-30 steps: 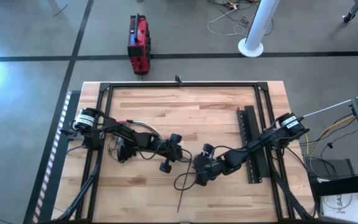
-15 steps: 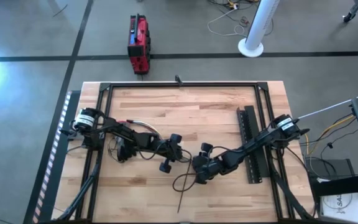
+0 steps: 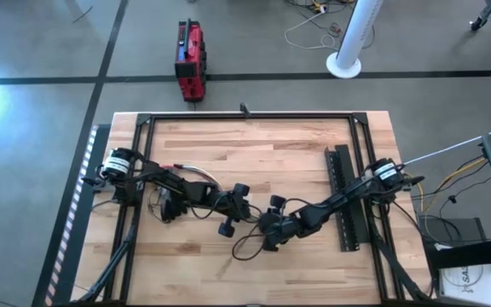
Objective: Ziptie cables
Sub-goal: Wrap the colored cable wires with the black zip tie
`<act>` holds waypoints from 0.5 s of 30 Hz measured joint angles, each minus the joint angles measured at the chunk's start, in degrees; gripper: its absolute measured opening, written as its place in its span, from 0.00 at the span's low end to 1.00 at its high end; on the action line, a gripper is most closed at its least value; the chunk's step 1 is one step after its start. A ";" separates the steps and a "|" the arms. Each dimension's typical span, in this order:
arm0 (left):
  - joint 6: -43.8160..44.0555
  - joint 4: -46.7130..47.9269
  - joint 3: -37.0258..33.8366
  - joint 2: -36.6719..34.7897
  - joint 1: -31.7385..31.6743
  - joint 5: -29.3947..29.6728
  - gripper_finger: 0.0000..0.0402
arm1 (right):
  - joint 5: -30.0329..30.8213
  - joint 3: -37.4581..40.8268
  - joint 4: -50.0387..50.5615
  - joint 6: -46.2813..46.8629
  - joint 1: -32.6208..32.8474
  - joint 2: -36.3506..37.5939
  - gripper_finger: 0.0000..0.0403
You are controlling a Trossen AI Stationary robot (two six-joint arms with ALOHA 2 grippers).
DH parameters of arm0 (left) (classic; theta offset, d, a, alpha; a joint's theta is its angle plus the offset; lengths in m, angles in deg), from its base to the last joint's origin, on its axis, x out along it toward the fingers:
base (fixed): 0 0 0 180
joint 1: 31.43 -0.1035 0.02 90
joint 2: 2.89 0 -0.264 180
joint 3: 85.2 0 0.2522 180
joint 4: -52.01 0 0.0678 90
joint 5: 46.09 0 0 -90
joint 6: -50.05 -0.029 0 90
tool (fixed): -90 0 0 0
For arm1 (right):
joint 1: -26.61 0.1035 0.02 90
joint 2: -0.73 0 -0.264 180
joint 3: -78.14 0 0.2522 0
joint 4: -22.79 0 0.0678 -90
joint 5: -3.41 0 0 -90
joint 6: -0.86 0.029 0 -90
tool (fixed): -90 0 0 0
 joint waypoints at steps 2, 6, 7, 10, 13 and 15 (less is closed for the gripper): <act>-0.01 -0.09 0.00 0.00 0.00 -0.01 0.02 | -0.27 -0.50 -0.07 -0.64 -0.14 -0.19 0.28; -0.03 -0.11 -0.02 0.00 0.00 0.01 0.02 | -0.90 -1.30 0.91 -1.95 -0.48 -0.20 0.27; -0.03 -0.11 0.00 0.00 0.00 -0.01 0.02 | -0.98 -1.61 1.79 -2.01 -0.48 0.01 0.27; -0.01 -0.12 0.00 0.00 0.00 0.01 0.02 | -1.26 -2.86 6.34 -1.42 -0.40 0.81 0.28; -0.01 -0.11 0.00 0.00 0.00 0.03 0.02 | -1.22 -4.25 11.89 1.17 0.17 1.59 0.32; -0.01 -0.15 0.00 0.00 0.00 -0.01 0.02 | -1.23 -4.81 13.40 3.20 0.58 1.85 0.34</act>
